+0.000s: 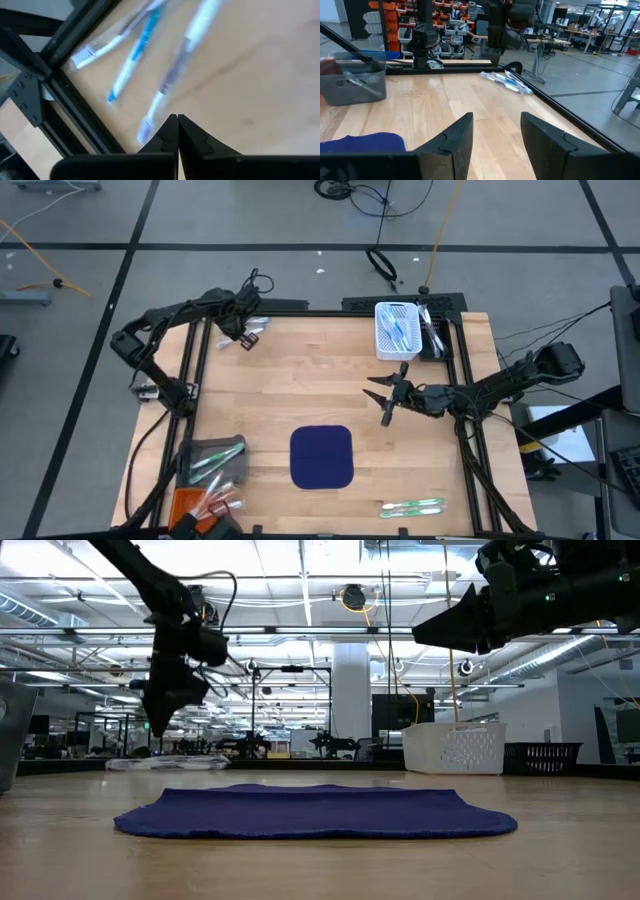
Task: Pick & Place Toothbrushes
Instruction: Put the violet toothbrush into the black basket
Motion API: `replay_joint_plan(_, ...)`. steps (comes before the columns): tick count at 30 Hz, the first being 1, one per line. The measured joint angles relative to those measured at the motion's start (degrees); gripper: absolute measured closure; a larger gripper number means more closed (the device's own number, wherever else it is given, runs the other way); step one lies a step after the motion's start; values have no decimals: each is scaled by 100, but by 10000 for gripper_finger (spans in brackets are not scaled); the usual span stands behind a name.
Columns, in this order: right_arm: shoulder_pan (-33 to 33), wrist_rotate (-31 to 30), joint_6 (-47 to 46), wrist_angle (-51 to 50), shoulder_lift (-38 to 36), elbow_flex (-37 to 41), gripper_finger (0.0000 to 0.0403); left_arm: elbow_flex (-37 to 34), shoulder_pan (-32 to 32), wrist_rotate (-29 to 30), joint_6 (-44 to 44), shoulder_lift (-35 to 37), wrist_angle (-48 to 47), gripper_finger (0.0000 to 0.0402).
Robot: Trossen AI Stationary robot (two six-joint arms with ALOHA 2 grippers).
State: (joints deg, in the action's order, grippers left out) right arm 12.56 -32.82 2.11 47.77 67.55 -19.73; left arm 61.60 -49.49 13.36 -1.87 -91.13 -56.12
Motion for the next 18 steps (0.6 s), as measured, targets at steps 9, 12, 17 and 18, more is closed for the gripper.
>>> replay_joint_plan(9, 2, 11, -155, -22, -2, 0, 248, -77, 81, -85, 166, -177, 10, 382)
replay_joint_plan(12, 2, 11, -303, -91, -2, 0, 248, -79, -11, -85, 148, -409, 16, 355)
replay_joint_plan(17, 2, 11, -304, -114, -1, 0, 248, -79, -162, -75, 158, -670, 202, 296)
replay_joint_plan(18, 2, 13, -302, -114, -2, 0, 248, -79, -180, -76, 159, -703, 256, 284)
